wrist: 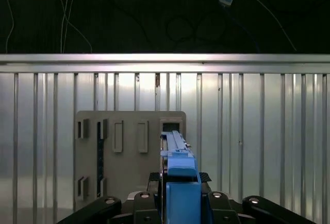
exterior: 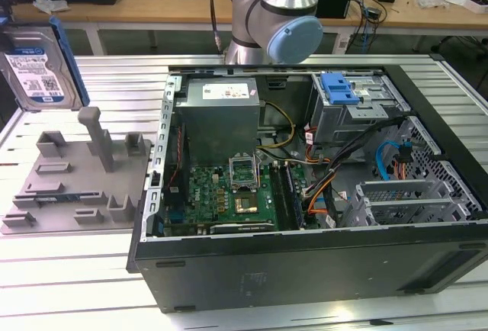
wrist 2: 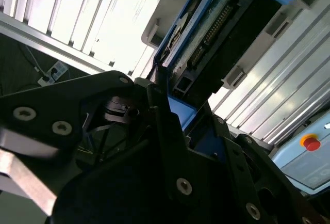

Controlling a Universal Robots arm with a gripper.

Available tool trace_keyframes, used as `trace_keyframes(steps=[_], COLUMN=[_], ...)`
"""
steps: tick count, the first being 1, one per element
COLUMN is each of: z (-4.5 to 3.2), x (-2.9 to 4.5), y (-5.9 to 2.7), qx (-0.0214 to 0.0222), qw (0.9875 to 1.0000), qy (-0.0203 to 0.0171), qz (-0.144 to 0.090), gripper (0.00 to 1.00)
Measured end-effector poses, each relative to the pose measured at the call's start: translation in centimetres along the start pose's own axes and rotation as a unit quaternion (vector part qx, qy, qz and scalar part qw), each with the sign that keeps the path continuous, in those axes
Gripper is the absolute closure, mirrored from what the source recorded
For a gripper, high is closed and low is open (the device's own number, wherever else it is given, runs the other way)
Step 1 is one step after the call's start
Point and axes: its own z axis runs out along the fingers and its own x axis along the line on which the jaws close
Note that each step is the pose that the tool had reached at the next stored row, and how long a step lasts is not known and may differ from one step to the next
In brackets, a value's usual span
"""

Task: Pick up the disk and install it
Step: 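Pick up the disk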

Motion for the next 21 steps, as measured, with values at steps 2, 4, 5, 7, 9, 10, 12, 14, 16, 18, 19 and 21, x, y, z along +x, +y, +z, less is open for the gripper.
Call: trace_keyframes(steps=[2,4,5,7,9,10,12,14,16,18,19,21], z=[-0.63,-1.19,-1.48,-2.33,-3.08,-3.32,-3.8,-4.32,-4.87,-5.51,-5.93,-6.11], x=[0.02,0.04,0.05,0.08,0.11,0.12,0.13,0.15,0.17,0.2,0.21,0.22], y=[0.02,0.03,0.04,0.06,0.08,0.08,0.1,0.11,0.12,0.13,0.14,0.15], qx=[-0.0001,0.0,0.0,0.0,0.0,0.0,0.0,0.0,0.0,0.0,0.0,0.0], qw=[1.0,1.0,1.0,1.0,1.0,1.0,1.0,1.0,1.0,1.0,1.0,1.0], qy=[0.0,0.0,0.0,0.0,0.0,0.0,0.0,0.0,0.0,0.0,0.0,0.0], qz=[0.0,0.0,0.0,0.0,0.0,0.0,0.0,0.0,0.0,0.0,0.0,0.0], gripper=[0.63,0.63,0.63,0.63,0.63,0.63,0.63,0.63,0.63,0.63,0.63,0.63])
